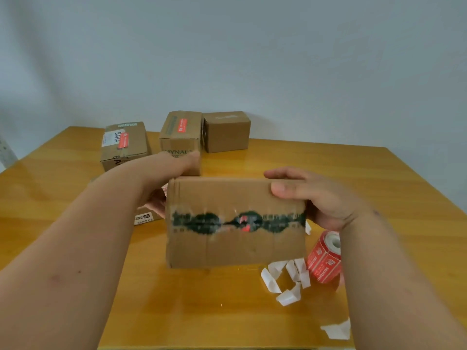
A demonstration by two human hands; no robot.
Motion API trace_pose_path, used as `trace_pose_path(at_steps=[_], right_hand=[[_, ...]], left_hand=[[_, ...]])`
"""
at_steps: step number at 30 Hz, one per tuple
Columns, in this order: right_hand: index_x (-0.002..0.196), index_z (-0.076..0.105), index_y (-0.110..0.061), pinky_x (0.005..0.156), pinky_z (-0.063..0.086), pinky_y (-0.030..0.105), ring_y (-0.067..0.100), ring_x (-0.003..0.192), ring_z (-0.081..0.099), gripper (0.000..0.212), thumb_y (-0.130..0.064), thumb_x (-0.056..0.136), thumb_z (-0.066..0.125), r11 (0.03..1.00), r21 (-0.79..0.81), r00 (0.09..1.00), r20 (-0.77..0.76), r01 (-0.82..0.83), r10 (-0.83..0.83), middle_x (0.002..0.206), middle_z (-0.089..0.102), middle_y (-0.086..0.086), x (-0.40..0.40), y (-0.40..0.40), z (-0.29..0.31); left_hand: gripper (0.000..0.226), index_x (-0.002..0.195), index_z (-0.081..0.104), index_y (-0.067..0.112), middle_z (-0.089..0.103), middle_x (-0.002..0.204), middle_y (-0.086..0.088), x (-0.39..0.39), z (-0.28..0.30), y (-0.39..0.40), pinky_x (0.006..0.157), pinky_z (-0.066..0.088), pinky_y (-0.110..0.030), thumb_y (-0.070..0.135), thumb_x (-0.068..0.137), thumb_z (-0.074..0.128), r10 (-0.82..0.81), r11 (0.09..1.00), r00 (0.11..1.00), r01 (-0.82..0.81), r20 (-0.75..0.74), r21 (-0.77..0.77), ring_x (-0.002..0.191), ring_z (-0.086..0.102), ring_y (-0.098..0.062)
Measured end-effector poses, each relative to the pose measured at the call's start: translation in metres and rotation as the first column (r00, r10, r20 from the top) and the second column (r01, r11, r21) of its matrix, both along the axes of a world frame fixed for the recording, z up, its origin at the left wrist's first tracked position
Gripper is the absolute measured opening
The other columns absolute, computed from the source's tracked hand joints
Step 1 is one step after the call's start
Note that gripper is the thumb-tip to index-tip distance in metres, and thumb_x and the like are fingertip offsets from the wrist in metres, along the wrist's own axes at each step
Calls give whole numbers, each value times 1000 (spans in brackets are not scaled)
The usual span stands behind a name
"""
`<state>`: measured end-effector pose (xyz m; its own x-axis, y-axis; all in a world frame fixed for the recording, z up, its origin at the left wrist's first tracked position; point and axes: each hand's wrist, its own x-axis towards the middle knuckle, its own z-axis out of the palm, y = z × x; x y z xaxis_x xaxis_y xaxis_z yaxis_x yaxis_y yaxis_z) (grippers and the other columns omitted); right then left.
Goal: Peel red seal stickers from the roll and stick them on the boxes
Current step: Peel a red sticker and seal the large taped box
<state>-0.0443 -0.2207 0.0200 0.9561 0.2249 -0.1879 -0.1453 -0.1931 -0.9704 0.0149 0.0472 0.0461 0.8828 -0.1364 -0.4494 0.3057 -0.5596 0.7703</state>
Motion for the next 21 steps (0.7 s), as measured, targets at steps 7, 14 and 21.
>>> trace_pose_path(at_steps=[7,14,21], right_hand=[[103,62,-25,79,59,46,24,82,72,59,-75,72,60,887,-271,924,20,373,-382,91,74,1,28,18,-12],[119,55,-25,92,49,44,20,102,60,52,-65,87,47,830,-383,911,92,406,-403,114,63,-4,19,18,-9],[118,60,-26,82,39,28,10,98,52,25,-34,96,51,693,-370,780,397,619,-484,107,57,-10,-24,-14,13]], left_hand=[[57,129,50,24,58,124,0,-14,-22,-6,68,60,-44,62,86,54,173,979,955,-141,241,-144,108,58,-25],[50,142,41,23,52,138,-3,-26,-33,-22,91,43,-40,46,98,46,125,960,819,-241,561,138,121,50,-25],[44,139,43,31,38,148,6,-58,-11,-62,114,29,-49,31,97,54,-45,967,594,-177,803,185,139,29,-22]])
